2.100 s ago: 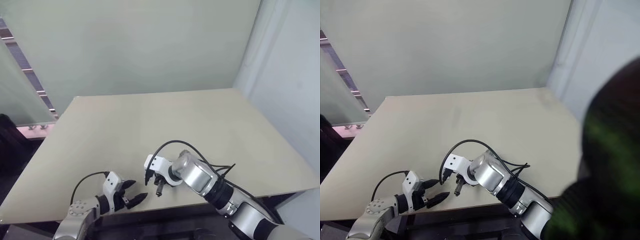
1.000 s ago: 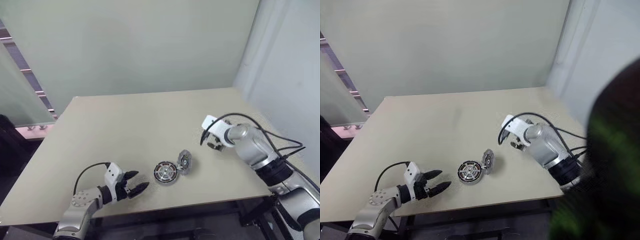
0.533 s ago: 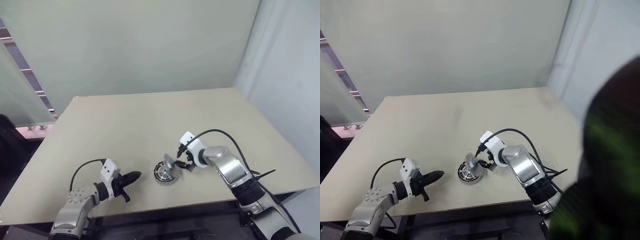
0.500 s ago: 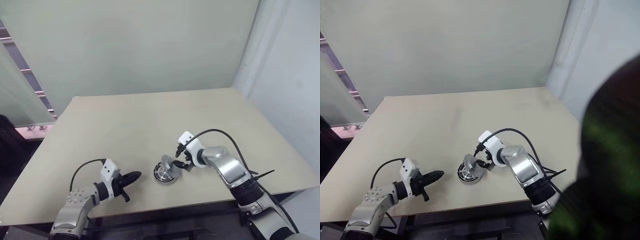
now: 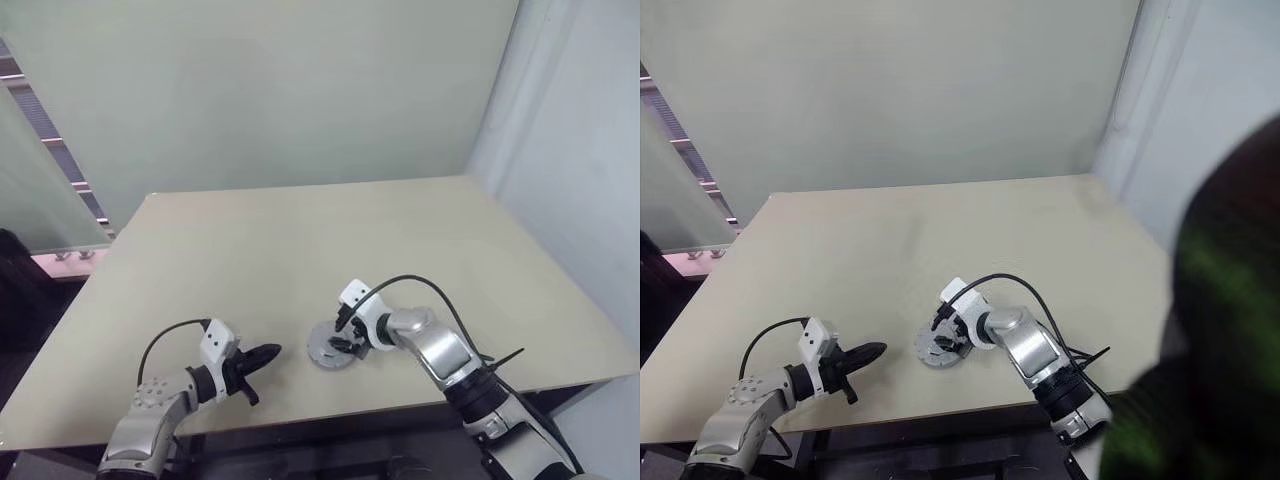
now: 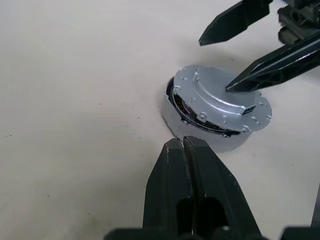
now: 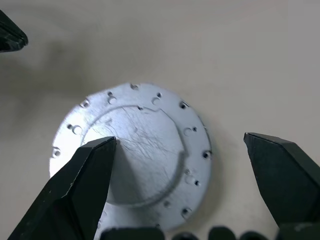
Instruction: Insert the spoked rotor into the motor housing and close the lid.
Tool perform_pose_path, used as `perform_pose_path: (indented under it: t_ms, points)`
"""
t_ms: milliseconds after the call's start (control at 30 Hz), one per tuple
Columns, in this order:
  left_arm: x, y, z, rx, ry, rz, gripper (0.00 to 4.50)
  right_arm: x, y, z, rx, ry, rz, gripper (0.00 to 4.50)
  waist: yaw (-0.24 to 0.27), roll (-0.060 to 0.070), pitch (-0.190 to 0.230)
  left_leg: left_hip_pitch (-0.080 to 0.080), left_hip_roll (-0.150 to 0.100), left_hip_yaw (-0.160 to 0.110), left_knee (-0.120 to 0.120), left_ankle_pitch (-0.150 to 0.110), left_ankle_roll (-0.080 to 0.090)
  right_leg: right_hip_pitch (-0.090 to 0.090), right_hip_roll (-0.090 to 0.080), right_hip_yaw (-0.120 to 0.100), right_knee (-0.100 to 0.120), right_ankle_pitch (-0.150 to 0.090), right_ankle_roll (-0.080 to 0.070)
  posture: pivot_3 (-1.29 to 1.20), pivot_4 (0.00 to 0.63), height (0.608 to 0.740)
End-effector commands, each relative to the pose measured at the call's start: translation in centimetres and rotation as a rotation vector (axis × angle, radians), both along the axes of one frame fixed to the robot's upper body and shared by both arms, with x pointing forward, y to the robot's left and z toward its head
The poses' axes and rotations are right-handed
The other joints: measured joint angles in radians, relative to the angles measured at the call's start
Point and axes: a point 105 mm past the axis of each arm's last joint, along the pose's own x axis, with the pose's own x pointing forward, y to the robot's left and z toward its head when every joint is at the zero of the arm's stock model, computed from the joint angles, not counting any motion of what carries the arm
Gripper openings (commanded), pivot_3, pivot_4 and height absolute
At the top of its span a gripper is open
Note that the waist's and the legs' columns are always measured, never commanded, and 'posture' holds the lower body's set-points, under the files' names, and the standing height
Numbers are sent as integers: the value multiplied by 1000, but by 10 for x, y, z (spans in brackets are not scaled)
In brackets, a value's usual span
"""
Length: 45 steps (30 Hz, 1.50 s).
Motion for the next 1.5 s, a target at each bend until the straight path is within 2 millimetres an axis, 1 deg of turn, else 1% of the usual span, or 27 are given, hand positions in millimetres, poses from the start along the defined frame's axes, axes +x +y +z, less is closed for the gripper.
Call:
perform_pose_path:
  t_ms: [33, 133, 200, 300, 467, 733, 933, 1133, 1233, 1300, 1500]
  points:
    - [4, 2, 16, 4, -59, 1, 20, 7, 0, 13, 78, -44, 13, 4500, 0, 0, 0, 0, 0, 0, 0, 0, 0, 0, 0, 0, 0, 0, 0, 0, 0, 740]
    - [3, 3, 16, 5, -59, 3, 20, 3, -1, 19, 151, -4, 96, 4500, 0, 0, 0, 0, 0, 0, 0, 0, 0, 0, 0, 0, 0, 0, 0, 0, 0, 740]
    - [3, 3, 16, 5, -59, 3, 20, 0, -3, 22, 173, -8, 152, 4500, 0, 0, 0, 0, 0, 0, 0, 0, 0, 1, 0, 0, 0, 0, 0, 0, 0, 740]
    - [3, 3, 15, 6, -58, 1, 20, -1, -8, 20, 180, 3, 201, 4500, 0, 0, 0, 0, 0, 0, 0, 0, 0, 1, 0, 0, 0, 0, 0, 0, 0, 740]
    - [3, 3, 16, 8, -57, -4, 20, 1, -13, 14, 182, 9, 224, 4500, 0, 0, 0, 0, 0, 0, 0, 0, 0, 1, 0, 0, 0, 0, 0, 0, 0, 740]
    - [3, 3, 18, 15, -58, -16, 20, 2, -4, 8, 175, -6, 259, 4500, 0, 0, 0, 1, 0, 0, 0, 0, 0, 1, 0, 0, 0, 0, 0, 0, 0, 740]
    - [2, 5, 19, 22, -58, -20, 20, -5, 6, 5, 164, -3, 329, 4500, 0, 0, 0, 1, 0, 0, 0, 0, 0, 1, 0, 0, 0, 0, 0, 0, 0, 740]
    - [1, 5, 19, 27, -55, -23, 20, -2, 6, 5, 141, -19, 333, 4500, 0, 0, 0, 1, 0, 0, 0, 0, 0, 1, 0, 0, 0, 0, 0, 0, 0, 740]
    - [1, 4, 19, 27, -55, -27, 0, 0, 5, 4, 133, -22, 315, 3928, 0, 0, 0, 1, 0, 0, 0, 0, 0, 1, 0, 0, 0, 0, 0, 0, 0, 740]
    - [1, 2, 20, 26, -54, -34, 0, 1, 5, 3, 127, -7, 299, 3299, 0, 0, 0, 1, 0, 0, 0, 0, 0, 1, 0, 0, 0, 0, 0, 0, 0, 740]
    - [3, -2, 21, 25, -57, -53, 0, 2, 7, 1, 101, 41, 255, 3270, 0, 0, 0, 1, 0, 0, 0, 0, 0, 1, 0, 0, 1, 0, 0, 0, 0, 740]
